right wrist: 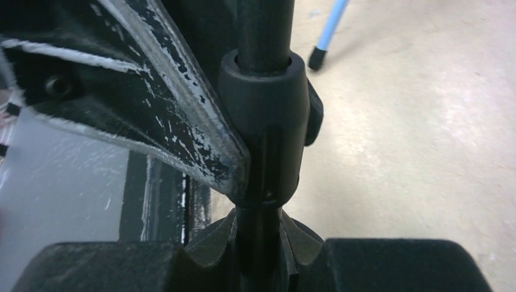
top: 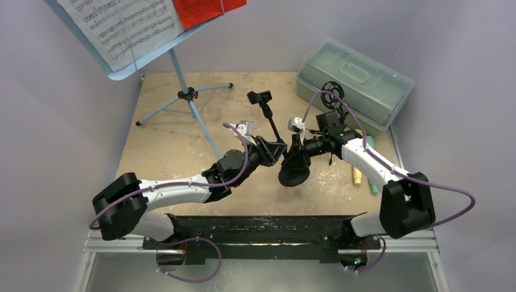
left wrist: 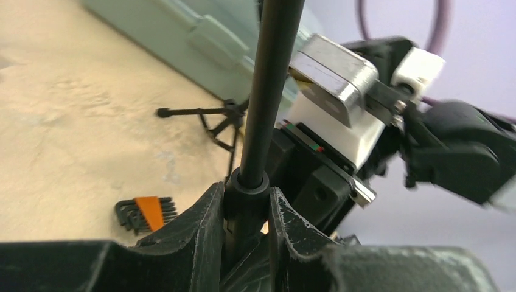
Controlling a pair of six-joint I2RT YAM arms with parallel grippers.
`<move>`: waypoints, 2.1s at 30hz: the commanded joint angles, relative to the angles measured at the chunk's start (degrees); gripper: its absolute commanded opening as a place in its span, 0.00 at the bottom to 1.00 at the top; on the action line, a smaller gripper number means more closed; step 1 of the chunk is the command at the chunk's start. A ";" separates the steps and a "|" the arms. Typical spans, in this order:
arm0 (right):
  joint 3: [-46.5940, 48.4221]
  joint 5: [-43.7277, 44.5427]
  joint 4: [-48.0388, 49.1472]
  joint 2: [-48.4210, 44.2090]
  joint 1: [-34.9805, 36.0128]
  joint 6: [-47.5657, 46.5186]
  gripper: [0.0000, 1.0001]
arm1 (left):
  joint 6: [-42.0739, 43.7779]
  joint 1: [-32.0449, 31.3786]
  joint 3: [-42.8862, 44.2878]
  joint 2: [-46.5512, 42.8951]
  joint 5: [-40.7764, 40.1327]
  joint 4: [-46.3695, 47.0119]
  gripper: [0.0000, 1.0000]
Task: Pack up the instrument practice props
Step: Unscrew the knob on the microphone stand.
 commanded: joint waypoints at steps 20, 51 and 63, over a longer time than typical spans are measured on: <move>0.69 -4.39 5.84 -2.50 -1.16 3.72 0.00 | 8.78 -3.75 0.46 -13.00 -3.15 -6.56 0.89; 4.12 -10.57 -14.54 -1.02 -1.21 -20.75 0.00 | 14.37 7.25 -18.83 -10.64 26.95 30.59 0.98; 4.47 -10.74 -17.20 -0.05 -1.18 -24.47 0.00 | 13.93 7.26 -18.95 -7.66 24.80 33.08 1.00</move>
